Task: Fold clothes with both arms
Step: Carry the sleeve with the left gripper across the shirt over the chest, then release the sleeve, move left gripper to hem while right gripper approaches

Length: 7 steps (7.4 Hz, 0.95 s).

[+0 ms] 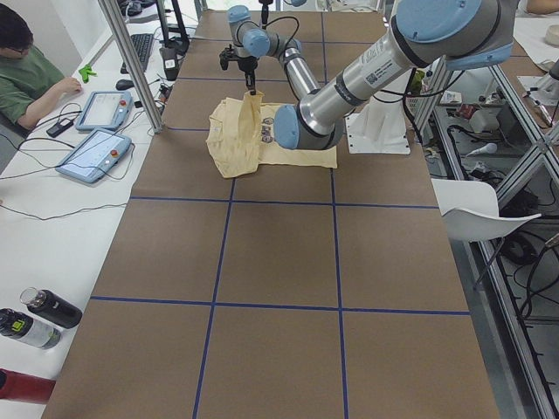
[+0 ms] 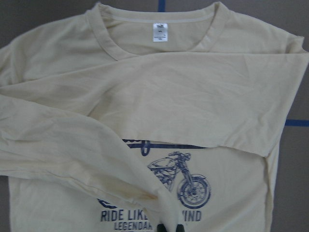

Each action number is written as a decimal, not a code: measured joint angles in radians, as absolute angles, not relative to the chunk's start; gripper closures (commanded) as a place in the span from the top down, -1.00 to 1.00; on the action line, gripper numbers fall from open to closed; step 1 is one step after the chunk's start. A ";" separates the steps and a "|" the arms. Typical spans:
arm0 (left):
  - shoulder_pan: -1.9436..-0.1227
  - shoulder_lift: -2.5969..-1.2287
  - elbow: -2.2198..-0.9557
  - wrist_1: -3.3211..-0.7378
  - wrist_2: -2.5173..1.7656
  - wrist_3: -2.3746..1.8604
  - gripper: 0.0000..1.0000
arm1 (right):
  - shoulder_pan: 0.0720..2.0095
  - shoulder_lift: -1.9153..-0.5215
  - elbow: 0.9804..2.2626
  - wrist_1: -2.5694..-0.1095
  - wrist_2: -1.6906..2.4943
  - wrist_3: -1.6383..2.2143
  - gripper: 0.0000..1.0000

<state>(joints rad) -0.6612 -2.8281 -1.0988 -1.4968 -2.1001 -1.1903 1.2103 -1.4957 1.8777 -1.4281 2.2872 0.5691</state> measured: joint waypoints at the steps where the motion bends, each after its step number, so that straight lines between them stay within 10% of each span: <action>1: -0.643 -2.859 -1.021 -1.582 -2.091 -1.236 0.41 | 1.210 -1.496 1.878 -1.428 2.287 0.569 1.00; 2: -0.624 -2.878 -0.977 -1.639 -2.085 -1.284 0.99 | 1.210 -1.496 1.878 -1.428 2.287 0.569 1.00; 7: -0.554 -2.883 -0.988 -1.768 -2.021 -1.444 1.00 | 1.201 -1.485 1.879 -1.418 2.287 0.601 1.00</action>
